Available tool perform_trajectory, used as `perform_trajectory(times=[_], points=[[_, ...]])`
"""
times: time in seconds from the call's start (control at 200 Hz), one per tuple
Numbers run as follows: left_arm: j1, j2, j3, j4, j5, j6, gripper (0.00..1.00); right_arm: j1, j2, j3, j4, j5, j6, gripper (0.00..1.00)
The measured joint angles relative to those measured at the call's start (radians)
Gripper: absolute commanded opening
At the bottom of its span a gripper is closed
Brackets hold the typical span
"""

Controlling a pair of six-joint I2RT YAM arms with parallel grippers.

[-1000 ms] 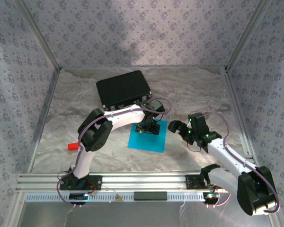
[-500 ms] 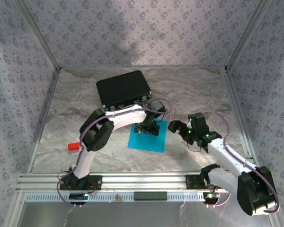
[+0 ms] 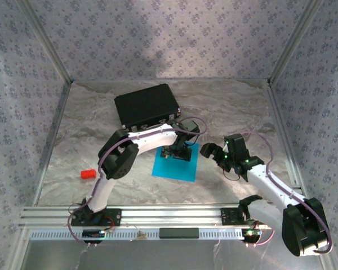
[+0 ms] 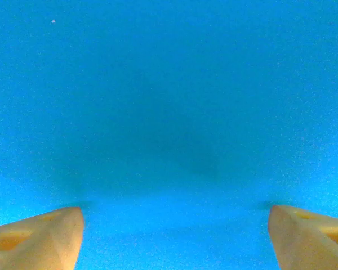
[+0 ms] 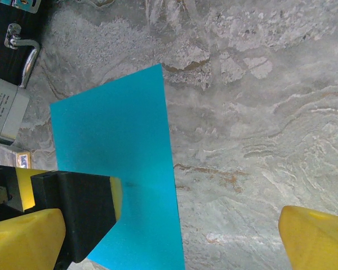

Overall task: Fold a paper plane with a square sheet of paper (pick it up from the middle)
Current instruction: First fold the square sheet of paper in half at the center of the table.

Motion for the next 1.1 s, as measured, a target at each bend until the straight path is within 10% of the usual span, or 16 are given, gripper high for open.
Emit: perform_trajectory(times=[1.099], points=[[-0.005, 0.024, 0.01, -0.014, -0.002, -0.031, 0.89, -0.008, -0.04, -0.002, -0.027, -0.007, -0.008, 0.99]])
